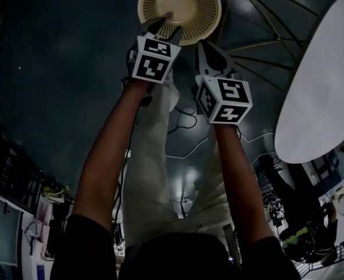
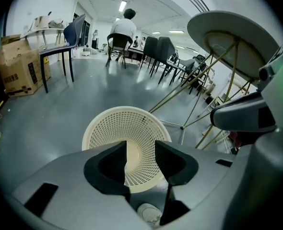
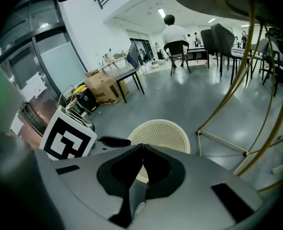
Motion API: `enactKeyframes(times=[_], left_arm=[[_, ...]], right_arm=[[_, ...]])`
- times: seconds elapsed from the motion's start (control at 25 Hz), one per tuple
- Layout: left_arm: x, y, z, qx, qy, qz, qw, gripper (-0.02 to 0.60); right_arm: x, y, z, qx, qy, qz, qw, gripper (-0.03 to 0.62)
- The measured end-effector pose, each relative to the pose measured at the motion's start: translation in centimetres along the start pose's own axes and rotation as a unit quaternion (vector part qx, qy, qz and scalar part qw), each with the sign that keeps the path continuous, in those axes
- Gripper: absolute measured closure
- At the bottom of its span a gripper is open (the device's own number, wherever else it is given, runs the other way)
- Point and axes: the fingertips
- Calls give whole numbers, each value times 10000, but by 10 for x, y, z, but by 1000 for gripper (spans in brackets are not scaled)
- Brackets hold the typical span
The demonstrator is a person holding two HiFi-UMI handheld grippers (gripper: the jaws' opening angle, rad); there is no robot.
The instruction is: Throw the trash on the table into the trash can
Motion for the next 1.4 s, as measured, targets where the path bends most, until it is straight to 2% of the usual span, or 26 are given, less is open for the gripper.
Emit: enactKeyframes(times=[0.16,0.48,0.64,0.8,0.88,1.08,1.4], left_arm=[[-5,0,3,41,15,49,10000,396],[-39,-26,-4,136,16,-99,9999,401],[-66,-34,-5,175,-48,-145,9997,441],[-95,-47,-4,341,-186,-372,9986,509],[-109,-50,-2,292,-249,-395,9985,533],[-146,-65,-3,225,-302,-530,9979,563],[-213,-96,-21,39,-310,-735,9968,566]], right_arm=[[-1,-4,4,-50,-3,-7,10000,576],[-26,-28,18,-187,-27,-107,9998,576],[-41,-40,39,-267,-104,-160,9995,576],[-56,-51,56,-309,-122,-212,9992,576],[-66,-55,60,-295,-109,-240,9992,576],[-94,-65,77,-368,-145,-232,9989,576],[-136,-87,104,-521,-281,-235,9980,576]])
Point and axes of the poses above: the fingertips, and each gripper's own axes: x forward along the fingers, z to its left, y out of its underside, and after that the axes turned 13 degrees about -y, right-handed
